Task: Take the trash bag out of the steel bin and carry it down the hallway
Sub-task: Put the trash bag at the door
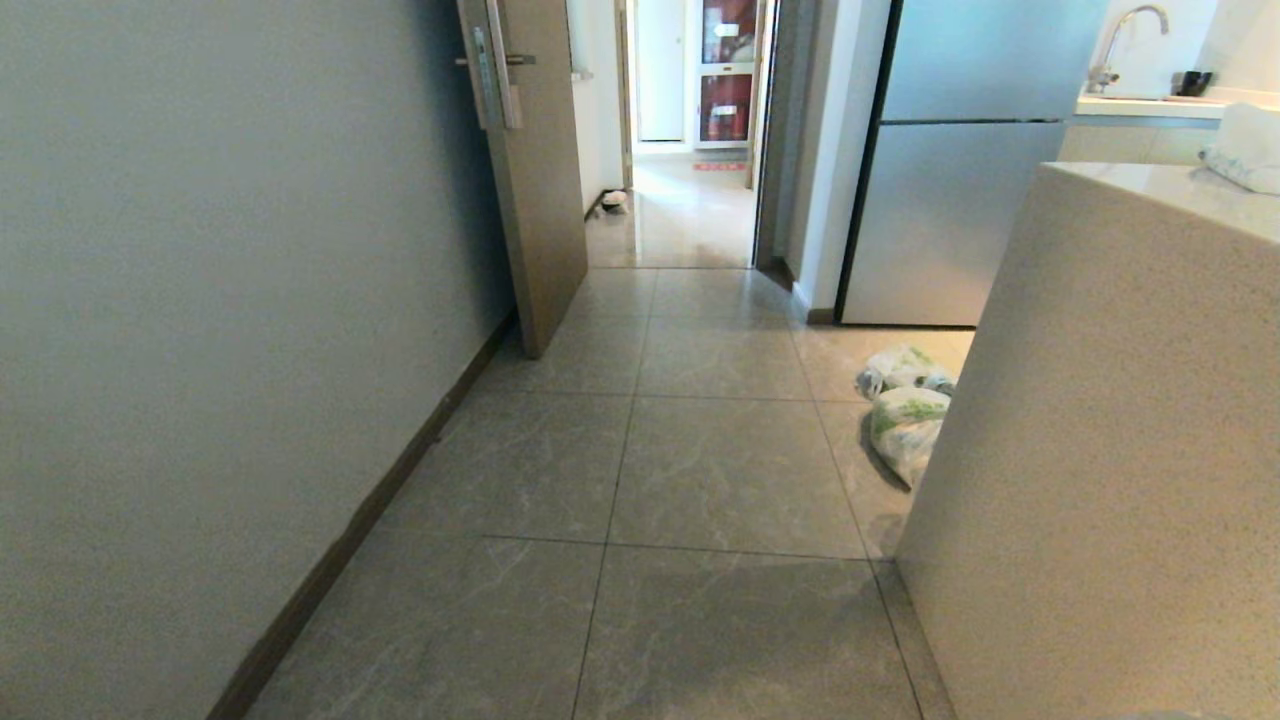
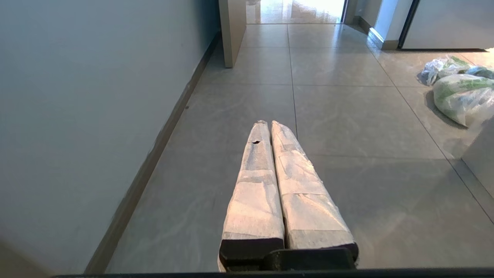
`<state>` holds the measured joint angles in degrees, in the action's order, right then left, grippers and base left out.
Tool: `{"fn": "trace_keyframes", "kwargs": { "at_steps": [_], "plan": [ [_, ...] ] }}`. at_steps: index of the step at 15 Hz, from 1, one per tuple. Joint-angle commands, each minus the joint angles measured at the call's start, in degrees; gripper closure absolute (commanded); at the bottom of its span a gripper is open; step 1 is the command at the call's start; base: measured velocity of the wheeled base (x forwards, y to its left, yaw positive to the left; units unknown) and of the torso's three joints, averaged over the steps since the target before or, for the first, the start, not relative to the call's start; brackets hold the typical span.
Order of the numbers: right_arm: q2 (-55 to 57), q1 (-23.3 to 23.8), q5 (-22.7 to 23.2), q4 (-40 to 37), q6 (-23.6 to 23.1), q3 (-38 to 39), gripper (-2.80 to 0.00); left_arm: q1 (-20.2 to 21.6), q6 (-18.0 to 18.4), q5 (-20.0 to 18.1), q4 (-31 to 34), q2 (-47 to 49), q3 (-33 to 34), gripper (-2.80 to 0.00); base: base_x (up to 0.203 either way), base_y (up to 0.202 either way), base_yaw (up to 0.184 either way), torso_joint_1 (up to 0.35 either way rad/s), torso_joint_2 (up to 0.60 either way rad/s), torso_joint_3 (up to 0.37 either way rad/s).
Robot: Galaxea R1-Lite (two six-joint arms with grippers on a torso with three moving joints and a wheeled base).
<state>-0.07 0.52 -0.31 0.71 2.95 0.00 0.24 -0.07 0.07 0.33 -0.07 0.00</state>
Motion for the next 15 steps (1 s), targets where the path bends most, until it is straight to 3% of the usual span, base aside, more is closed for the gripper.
{"fn": "trace_keyframes", "kwargs": {
  "at_steps": [1, 15],
  "plan": [
    [0.1, 0.0, 0.0, 0.0, 0.0, 0.1, 0.00, 0.0, 0.0, 0.0, 0.0, 0.1, 0.2, 0.00, 0.188, 0.000, 0.002, -0.001, 0.00, 0.005],
    [0.1, 0.0, 0.0, 0.0, 0.0, 0.2, 0.00, 0.0, 0.0, 0.0, 0.0, 0.1, 0.2, 0.00, 0.190, 0.000, 0.001, 0.002, 0.00, 0.002]
  ]
}}
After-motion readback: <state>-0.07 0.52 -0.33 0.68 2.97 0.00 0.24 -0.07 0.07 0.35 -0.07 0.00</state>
